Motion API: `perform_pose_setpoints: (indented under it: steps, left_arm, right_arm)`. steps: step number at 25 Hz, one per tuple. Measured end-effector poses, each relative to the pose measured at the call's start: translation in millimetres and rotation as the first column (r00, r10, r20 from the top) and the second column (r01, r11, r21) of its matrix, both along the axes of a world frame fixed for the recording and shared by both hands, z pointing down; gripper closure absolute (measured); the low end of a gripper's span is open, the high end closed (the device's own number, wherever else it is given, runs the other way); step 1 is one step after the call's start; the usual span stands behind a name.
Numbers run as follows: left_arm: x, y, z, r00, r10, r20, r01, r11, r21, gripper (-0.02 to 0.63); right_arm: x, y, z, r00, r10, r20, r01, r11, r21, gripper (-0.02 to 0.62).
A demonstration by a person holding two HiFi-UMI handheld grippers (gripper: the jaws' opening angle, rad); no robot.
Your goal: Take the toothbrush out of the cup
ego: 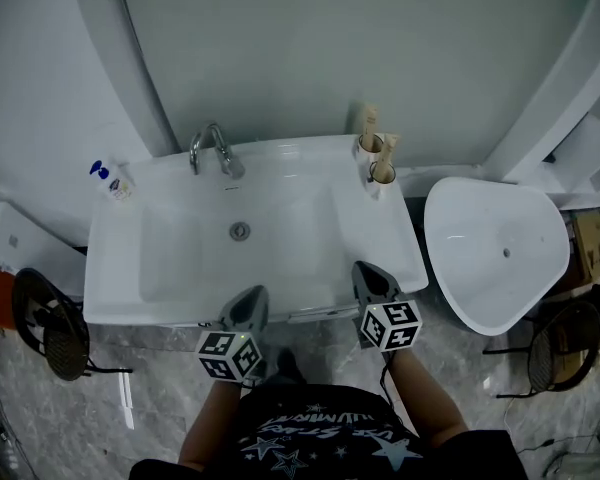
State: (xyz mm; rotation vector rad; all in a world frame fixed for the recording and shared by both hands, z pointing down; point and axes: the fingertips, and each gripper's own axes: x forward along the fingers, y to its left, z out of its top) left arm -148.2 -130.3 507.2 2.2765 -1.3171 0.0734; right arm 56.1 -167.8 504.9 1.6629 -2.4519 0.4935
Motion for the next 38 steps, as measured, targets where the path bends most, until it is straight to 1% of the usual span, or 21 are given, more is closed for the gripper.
perform_pose_setpoints:
  steps: [7,12,15,19,23,28,31,35,38]
  left_arm:
    - [-7,-42,3,0.998,0.06,-0.012,-0.06,0.998,0.0,0.584]
    - [-9,-58,10,0.995,0.101,-0.017,-0.101,0.995,-0.012,0.584]
    - [-11,-67,12,0.994,0.108,-0.018,-0.108,0.994,-0.015,0.584]
    - [-13,-70,12,0.995,0.097,-0.024,-0.098,0.995,-0.021,0.584]
    - [-15,-70,15,0.998,0.068,-0.015,-0.069,0.997,-0.032,0.584]
    - [-11,-73,15,1.0,-0.004,0.007,0.005,0.999,-0.037,0.584]
    - [-4,-75,6,0.998,-0.055,0.009,0.055,0.998,-0.024,0.584]
    - [12,-79,-3,0.995,-0.096,0.033,0.096,0.995,-0.005,0.584]
    - [24,-81,-5,0.991,-0.133,0.032,0.134,0.991,-0.004,0.584]
  right_arm:
    - [2,-29,1,0.997,0.073,-0.003,-0.073,0.997,-0.008,0.581]
    - [-2,-38,4,0.997,0.081,-0.009,-0.081,0.996,-0.021,0.581]
    - [5,-42,5,0.994,0.108,-0.023,-0.109,0.994,-0.025,0.581]
    - [19,-46,7,0.988,0.151,-0.028,-0.151,0.988,-0.031,0.581]
    - [24,-56,7,0.99,0.142,-0.021,-0.142,0.989,-0.03,0.581]
    - [31,-72,9,0.995,0.095,0.005,-0.095,0.995,-0.026,0.581]
    - [45,-87,6,0.997,0.071,0.017,-0.071,0.997,-0.013,0.581]
    - [67,-112,-3,0.998,0.052,0.032,-0.052,0.999,0.007,0.581]
    - [83,-129,-8,0.999,0.033,0.04,-0.034,0.999,0.019,0.581]
